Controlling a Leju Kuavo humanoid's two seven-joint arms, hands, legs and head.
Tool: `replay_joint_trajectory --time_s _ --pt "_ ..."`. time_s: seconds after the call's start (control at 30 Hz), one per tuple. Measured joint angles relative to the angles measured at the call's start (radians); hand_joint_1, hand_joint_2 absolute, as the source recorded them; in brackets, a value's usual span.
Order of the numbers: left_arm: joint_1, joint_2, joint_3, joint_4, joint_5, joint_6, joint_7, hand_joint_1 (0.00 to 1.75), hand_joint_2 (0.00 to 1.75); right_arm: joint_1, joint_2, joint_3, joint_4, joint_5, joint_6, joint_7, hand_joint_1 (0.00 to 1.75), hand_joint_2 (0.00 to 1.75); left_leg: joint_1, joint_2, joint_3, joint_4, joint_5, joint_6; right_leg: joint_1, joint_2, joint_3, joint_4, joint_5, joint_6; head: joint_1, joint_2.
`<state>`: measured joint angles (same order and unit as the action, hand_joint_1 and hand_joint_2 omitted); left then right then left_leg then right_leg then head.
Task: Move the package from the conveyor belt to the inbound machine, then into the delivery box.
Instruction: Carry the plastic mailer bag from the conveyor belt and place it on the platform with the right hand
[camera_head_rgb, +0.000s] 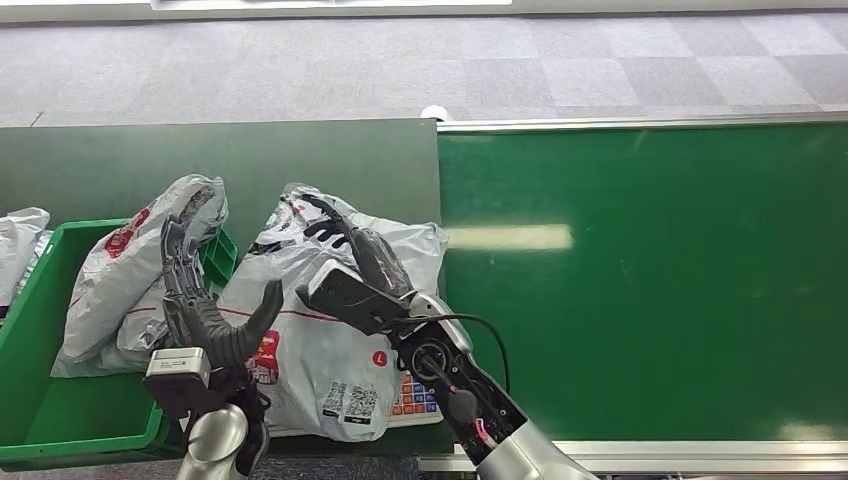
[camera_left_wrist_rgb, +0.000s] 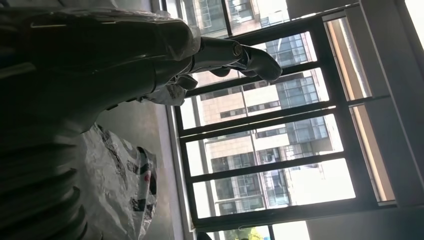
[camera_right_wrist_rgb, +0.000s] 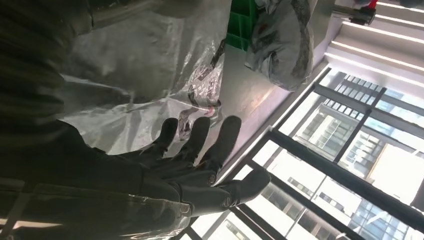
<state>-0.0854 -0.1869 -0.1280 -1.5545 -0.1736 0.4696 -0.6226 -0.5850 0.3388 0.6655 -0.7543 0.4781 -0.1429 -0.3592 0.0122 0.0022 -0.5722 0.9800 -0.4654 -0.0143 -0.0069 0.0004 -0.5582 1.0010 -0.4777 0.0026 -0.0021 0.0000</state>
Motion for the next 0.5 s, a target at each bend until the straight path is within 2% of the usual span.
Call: replay_joint_trajectory --time_s 0.23,0.37,0.5 --pt "0.000 -0.002 0.008 0.005 -0.011 0.001 0.000 0.00 1.75 -0.009 -0.002 -0.072 0.024 -0.043 -0.037 -0.005 0.00 1.75 0.000 0.000 0.000 0.000 0.000 0.000 0.000 0.000 0.000 0.000 0.000 0.000 0.000 0.000" --pt "-0.001 -0.002 0.002 0.015 -0.037 -0.014 0.011 0.00 1.75 -0.001 -0.004 -0.144 0.015 -0.083 -0.052 -0.040 0.00 1.75 0.000 0.000 0.000 0.000 0.000 0.000 0.000 0.000 0.000 0.000 0.000 0.000 0.000 0.000" --pt "-0.001 -0.002 -0.014 0.032 -0.113 -0.037 0.056 0.00 1.75 0.035 -0.014 -0.214 -0.049 -0.109 -0.108 -0.097 0.00 1.75 0.000 0.000 0.000 0.000 0.000 0.000 0.000 0.000 -0.001 0.000 0.000 0.000 0.000 0.000"
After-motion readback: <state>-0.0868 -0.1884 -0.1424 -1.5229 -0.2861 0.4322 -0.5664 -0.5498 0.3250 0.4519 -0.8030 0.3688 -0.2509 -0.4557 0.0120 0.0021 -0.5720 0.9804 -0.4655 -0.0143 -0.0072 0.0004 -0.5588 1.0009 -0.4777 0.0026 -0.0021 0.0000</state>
